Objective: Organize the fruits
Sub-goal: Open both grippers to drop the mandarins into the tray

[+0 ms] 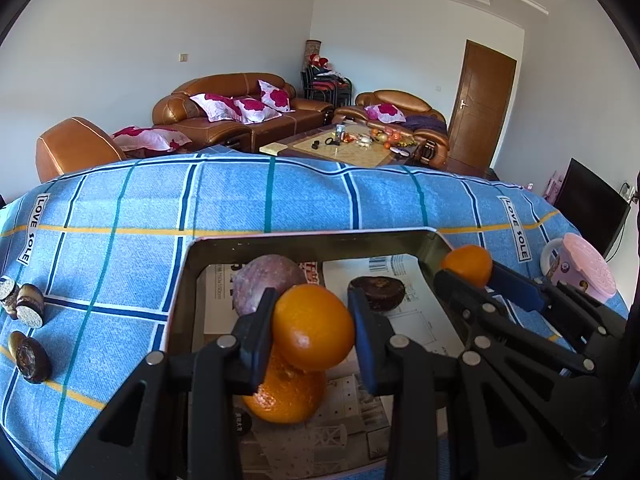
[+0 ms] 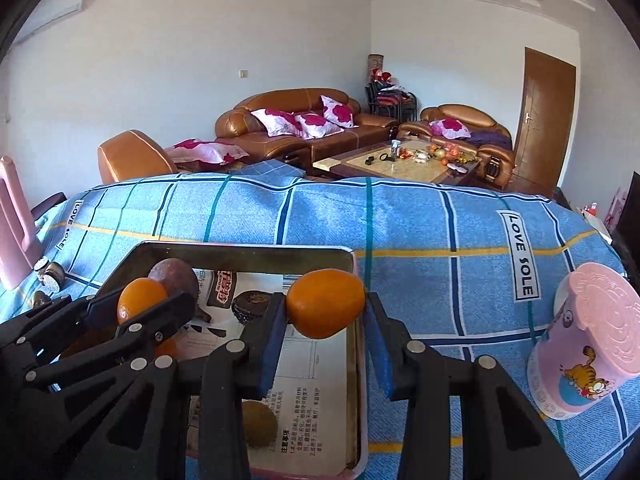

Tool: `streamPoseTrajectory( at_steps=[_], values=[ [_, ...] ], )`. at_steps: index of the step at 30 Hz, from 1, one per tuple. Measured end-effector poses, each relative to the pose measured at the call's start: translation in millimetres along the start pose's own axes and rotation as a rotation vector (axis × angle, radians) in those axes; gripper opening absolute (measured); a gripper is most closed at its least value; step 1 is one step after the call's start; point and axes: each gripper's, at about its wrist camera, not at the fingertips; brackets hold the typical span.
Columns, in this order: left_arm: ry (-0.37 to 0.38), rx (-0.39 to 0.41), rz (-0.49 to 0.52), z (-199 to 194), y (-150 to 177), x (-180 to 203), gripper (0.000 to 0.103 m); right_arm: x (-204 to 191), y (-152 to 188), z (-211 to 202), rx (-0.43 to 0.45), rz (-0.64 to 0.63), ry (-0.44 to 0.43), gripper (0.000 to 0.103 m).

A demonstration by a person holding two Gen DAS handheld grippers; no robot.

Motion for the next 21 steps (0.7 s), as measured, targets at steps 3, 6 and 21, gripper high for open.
streamPoseTrajectory(
  at_steps=[3,6,21],
  values=[
    [0.000,0.000,-0.002,-0.1,0.1,-0.2,0.037,1.3,0.9,-0.7,0.003,0.007,-0.009,0.043],
    [-0.001,0.002,-0.020,0.2,0.2,-3.8,0.037,0.7,1.6,-4.6,0.026,0.001,-0.022,0.043],
    [-0.009,0.003,-0.024,0.0,0.0,-8.0,0.037,6.4,3.4,-3.9,0.029,0.037,-0.134,0.043]
  ],
)
Point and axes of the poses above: each gripper's, at about its wrist camera, not at the fingertips, and z roughly the way its jaws point, x to its right, y to its underside, and after that the axes turned 2 degrees about -z, right-handed
